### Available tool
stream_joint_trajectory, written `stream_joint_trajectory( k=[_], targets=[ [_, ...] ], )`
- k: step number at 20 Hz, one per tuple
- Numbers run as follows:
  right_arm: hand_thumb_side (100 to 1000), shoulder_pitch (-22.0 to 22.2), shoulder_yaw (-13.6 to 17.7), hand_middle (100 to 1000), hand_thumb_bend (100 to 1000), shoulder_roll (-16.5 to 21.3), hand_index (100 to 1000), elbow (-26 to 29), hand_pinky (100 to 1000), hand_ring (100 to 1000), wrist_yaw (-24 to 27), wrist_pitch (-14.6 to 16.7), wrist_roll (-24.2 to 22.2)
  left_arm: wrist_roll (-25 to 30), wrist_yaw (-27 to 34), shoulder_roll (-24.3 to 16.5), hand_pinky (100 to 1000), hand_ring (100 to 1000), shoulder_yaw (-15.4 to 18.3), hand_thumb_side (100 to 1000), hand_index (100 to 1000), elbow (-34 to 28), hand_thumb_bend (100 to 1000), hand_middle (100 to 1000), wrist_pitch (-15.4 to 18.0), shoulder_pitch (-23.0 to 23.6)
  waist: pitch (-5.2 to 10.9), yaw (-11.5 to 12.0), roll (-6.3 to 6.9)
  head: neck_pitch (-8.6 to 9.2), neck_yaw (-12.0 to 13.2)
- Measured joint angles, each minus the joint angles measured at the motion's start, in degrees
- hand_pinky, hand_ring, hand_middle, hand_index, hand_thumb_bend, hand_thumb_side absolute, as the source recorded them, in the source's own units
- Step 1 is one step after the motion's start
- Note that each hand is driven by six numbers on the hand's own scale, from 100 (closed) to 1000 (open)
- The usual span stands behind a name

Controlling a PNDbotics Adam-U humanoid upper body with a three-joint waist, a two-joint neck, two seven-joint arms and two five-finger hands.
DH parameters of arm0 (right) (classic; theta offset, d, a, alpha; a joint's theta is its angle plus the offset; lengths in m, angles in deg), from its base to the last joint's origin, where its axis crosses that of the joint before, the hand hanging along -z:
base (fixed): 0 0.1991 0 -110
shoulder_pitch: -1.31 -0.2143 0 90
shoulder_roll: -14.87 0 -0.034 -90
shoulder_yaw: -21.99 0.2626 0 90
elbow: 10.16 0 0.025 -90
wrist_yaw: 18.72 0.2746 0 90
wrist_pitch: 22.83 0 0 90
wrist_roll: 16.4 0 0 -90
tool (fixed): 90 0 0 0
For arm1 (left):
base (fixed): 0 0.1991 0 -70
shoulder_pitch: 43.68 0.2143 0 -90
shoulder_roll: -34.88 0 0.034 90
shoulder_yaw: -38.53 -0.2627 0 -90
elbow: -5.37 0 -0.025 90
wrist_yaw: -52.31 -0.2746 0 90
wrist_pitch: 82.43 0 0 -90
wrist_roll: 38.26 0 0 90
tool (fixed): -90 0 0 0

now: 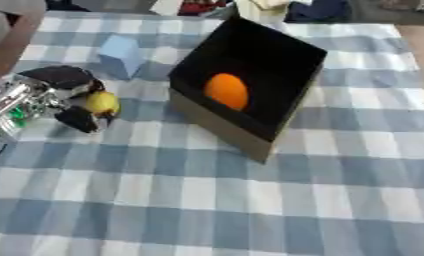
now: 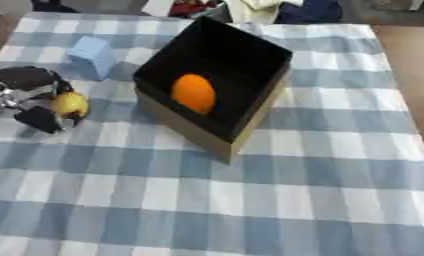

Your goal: Pick up objects on the table and place them in the box.

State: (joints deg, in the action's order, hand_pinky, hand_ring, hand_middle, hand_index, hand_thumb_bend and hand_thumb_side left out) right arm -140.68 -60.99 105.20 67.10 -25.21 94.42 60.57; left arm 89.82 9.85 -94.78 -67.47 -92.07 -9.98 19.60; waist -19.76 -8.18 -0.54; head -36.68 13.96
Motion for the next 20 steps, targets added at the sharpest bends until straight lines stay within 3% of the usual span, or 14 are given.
stream_joint_trajectory(
  k=[3, 7, 20],
  targets=[
    [736, 0.06, 0.00, 802, 100, -0.26, 868, -0.01, 965, 948, 0.00, -0.05, -0.06, 1.25, -0.10, -0.43, 603, 703, 0.15, 471, 800, -1.30, 100, 639, -0.62, 0.01, 0.00, 0.03, 0.01, 0.00, 0.00],
    [734, 0.08, 0.00, 802, 100, -0.35, 869, -0.01, 966, 948, 0.00, -0.12, -0.15, 2.27, -0.73, -0.89, 590, 695, 0.70, 284, 796, -2.35, 100, 632, -1.32, 0.00, 0.01, 0.12, 0.04, 0.00, -0.03],
    [729, 0.60, 0.00, 800, 100, -0.84, 869, 0.01, 966, 948, 0.05, -0.46, -0.49, 4.12, -2.29, -1.39, 549, 661, 2.05, 245, 763, -6.55, 100, 598, -3.22, -1.15, 0.38, 0.22, 0.08, -0.01, -0.26]
  ],
)
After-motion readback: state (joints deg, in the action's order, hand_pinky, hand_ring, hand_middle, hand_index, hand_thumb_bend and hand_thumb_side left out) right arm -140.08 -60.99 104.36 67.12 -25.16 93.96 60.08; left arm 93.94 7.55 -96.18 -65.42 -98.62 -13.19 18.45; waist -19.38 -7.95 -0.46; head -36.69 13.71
